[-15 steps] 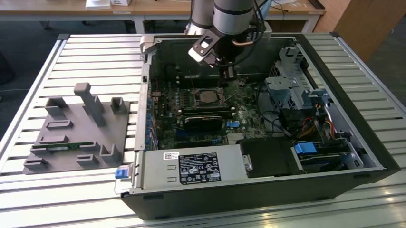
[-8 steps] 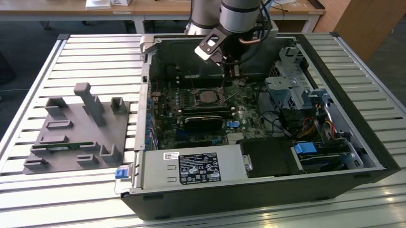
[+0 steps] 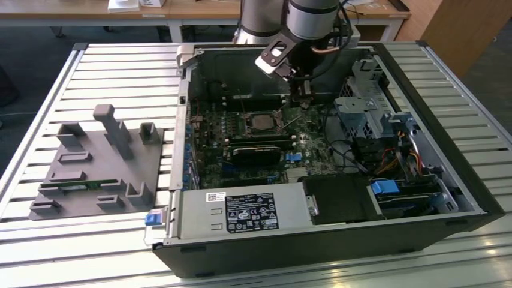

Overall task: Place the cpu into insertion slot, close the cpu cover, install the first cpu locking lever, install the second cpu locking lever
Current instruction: 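Close the cpu cover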

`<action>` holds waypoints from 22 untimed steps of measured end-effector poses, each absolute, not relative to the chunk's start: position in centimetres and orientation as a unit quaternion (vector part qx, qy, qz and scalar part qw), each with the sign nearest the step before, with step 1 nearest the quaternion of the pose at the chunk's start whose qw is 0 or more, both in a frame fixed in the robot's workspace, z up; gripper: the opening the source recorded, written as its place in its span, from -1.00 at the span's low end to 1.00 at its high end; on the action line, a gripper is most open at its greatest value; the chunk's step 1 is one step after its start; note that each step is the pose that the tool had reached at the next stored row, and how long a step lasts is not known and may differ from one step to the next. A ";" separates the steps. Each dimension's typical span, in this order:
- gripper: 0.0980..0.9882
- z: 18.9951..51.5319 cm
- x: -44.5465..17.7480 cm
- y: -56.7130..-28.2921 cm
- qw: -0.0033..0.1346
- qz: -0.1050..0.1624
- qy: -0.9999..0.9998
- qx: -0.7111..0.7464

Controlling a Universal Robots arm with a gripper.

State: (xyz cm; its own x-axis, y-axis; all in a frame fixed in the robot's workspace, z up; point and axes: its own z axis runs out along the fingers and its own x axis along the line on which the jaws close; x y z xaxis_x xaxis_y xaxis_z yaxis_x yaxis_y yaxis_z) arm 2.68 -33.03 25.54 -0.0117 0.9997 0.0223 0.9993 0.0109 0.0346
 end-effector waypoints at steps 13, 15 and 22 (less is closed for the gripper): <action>-0.98 25.5 4.9 -32.3 0.004 0.019 0.711 0.703; -0.98 25.5 5.4 -32.3 0.003 0.019 0.711 0.703; -0.98 25.1 6.5 -32.2 -0.001 0.014 0.711 0.703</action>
